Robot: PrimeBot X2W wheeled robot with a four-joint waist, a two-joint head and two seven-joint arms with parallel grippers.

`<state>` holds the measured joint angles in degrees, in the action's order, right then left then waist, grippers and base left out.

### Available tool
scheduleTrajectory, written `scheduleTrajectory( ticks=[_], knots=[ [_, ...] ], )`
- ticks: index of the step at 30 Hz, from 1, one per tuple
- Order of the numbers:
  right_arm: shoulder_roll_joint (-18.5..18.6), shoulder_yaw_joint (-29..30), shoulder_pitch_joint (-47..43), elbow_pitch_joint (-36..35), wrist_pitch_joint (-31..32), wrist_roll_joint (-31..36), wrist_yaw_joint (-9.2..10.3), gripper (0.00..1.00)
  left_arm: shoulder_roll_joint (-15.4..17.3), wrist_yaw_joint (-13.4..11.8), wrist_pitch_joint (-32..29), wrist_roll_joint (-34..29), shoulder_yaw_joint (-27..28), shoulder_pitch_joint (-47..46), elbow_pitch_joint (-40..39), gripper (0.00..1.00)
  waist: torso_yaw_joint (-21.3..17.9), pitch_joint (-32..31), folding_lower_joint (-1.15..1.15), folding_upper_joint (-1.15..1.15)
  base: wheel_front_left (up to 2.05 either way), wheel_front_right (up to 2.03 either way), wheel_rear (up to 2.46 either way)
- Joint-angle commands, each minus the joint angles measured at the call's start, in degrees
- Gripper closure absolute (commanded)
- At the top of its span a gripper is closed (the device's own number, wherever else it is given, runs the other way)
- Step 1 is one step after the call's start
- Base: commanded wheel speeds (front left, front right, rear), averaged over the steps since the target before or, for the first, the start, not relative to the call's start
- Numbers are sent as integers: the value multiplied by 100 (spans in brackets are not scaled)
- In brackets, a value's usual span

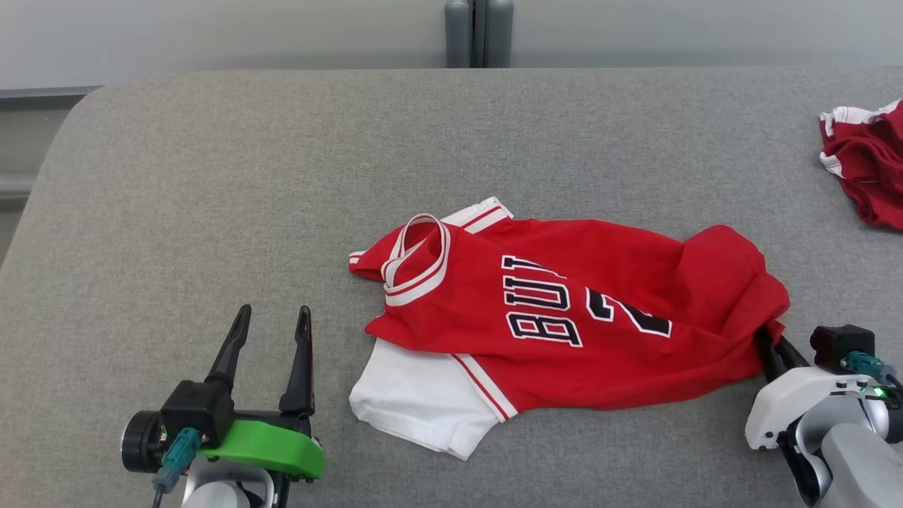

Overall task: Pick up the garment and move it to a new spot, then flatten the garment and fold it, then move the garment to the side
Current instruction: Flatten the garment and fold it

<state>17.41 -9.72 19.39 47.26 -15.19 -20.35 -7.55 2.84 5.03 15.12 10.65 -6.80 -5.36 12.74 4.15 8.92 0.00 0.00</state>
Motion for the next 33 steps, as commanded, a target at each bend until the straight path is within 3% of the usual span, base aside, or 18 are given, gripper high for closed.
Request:
scheduleTrajectory(
  ticks=[1, 10, 16, 17, 19, 20, 26, 33],
  knots=[
    [77, 36, -118, -89, 8, -43, 13, 100, 13, -19, -1, 57, 27, 46, 0, 0, -54, -65, 0, 0, 0, 0, 0],
    [117, 574, -1262, -1476, 15, -136, 13, 100, 13, -41, -1, 115, 34, 212, -10, 0, -384, -268, 0, 0, 0, 0, 0],
    [-25, 918, -2111, -2508, 758, -375, 14, 100, 13, -49, -1, 143, -4, 239, -20, 0, -531, -295, 0, 0, 0, 0, 0],
    [-51, 978, -2226, -2660, 854, -384, 13, 95, 13, -49, -1, 144, -5, 237, -19, 0, -539, -297, 0, 0, 0, 0, 0],
    [-123, 1109, -2470, -2976, 1047, -380, 13, 4, 13, -52, -1, 148, -11, 235, -14, 0, -549, -309, 0, 0, 0, 0, 0],
    [-124, 1208, -2557, -3121, 1130, -312, 13, 0, 14, -51, -1, 149, -10, 239, -8, 0, -548, -318, 0, 0, 0, 0, 0],
    [-100, 1394, -2560, -3820, 1324, 114, 9, 0, 14, -27, -1, 139, 0, 275, 17, 0, -471, -388, 0, 0, 0, 0, 0],
    [246, 956, -1826, -3965, 1585, 514, 9, 0, 14, -20, -1, 139, -41, 257, 0, 0, -325, -355, 0, 0, 0, 0, 0]
  ],
)
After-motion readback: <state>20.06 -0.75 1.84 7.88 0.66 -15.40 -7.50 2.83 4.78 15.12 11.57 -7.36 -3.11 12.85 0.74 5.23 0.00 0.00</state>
